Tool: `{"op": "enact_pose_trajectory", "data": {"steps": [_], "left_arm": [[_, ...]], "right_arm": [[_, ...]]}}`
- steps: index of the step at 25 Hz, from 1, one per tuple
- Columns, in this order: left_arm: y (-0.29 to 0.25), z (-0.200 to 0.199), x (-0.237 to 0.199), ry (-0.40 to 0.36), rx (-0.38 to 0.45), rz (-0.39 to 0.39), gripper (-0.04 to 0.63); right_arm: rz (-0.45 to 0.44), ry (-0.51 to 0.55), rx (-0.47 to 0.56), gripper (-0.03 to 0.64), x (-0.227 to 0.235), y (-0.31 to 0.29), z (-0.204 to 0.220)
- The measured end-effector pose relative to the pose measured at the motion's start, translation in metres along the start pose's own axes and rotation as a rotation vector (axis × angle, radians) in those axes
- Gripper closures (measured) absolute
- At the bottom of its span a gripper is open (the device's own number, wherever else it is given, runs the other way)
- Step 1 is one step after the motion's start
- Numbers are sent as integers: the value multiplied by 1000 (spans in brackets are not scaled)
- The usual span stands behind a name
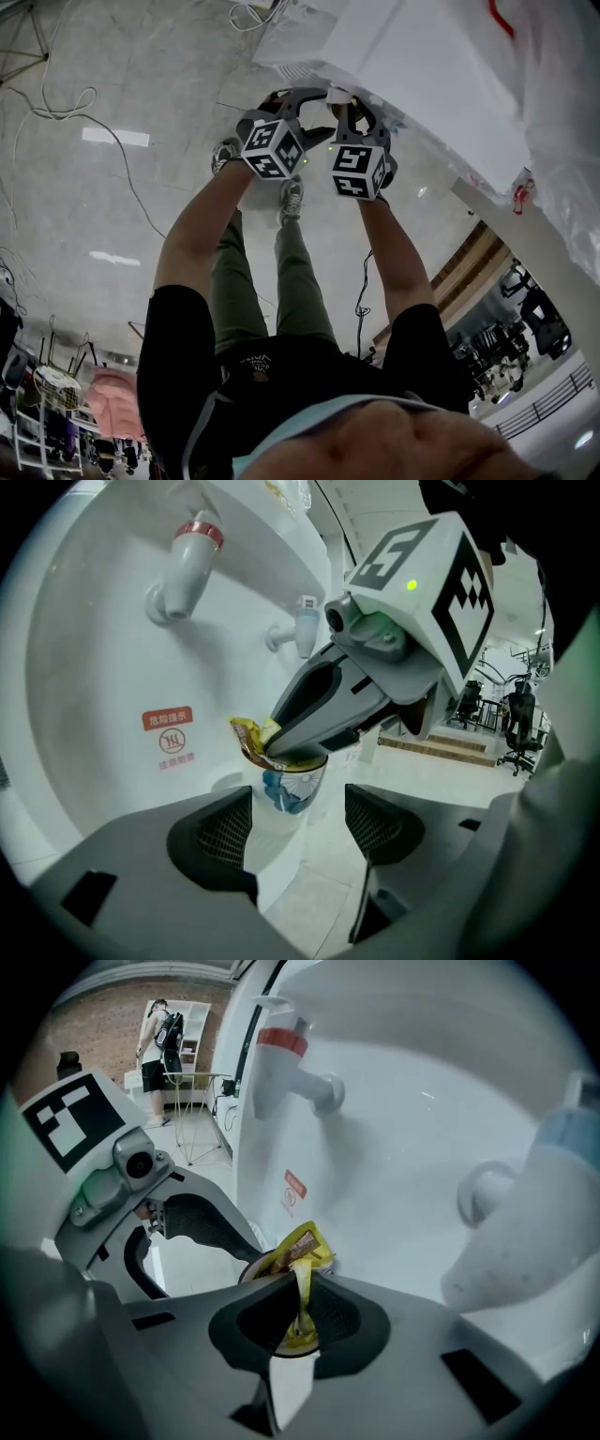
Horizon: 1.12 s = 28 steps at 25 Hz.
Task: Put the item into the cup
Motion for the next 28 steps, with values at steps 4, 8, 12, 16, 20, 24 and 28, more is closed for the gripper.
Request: {"op": "enact_pose_trajectory", "data": {"steps": [4, 8, 12, 16, 20, 24, 28], "left_arm": [[1, 1, 1, -2, 2, 6, 285], [4, 2, 0, 0, 0, 4, 285], [4, 4, 0, 0, -2, 6, 285], [4, 3, 1, -6, -10, 6, 285], [8, 3, 4, -1, -18, -1, 285], [27, -5, 12, 13, -26, -21, 285], [53, -11, 21, 56, -26, -60, 285]], "right_arm": [[-6, -5, -11, 555, -3, -6, 0], [-11, -32, 15, 555, -1, -2, 0], [-34, -72, 36, 554, -3, -1, 3], [-49, -108, 71, 502, -3, 4, 6], [-68, -155, 80, 468, -2, 13, 13], [-88, -189, 95, 466, -1, 36, 21], [-102, -221, 108, 467, -1, 54, 27]]}}
Point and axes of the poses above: the fingertips, and each gripper's own axes: y backward along the fingers, x to its right, z out of its underside, the point moved 8 cm from there along y, backward along the fingers, and after that the axes turned 14 degrees about -x, right-handed, at the moved point
